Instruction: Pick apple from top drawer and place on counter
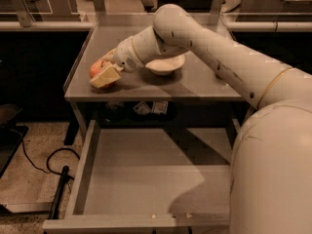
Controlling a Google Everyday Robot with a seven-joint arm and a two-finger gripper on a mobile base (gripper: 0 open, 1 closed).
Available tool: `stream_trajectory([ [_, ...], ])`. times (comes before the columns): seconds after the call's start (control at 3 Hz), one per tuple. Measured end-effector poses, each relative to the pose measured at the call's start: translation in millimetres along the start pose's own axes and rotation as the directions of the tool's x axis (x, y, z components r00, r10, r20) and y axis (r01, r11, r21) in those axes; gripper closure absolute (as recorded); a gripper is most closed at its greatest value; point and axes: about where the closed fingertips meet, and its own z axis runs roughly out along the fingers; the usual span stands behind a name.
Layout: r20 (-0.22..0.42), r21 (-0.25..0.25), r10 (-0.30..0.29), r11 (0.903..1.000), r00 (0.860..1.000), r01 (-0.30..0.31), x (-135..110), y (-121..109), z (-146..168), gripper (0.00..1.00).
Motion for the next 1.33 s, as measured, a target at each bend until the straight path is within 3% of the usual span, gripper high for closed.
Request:
stream_trajectory([
  [0.67,0.000,0.000,0.000,1.0000,1.000,0.000,0.0,0.0,0.1,0.11],
  [1.0,0.000,0.000,0.000,1.0000,1.000,0.000,0.0,0.1,0.2,0.00],
  [1.33,0.000,0.000,0.000,1.0000,1.000,0.000,0.0,0.1,0.2,0.00],
])
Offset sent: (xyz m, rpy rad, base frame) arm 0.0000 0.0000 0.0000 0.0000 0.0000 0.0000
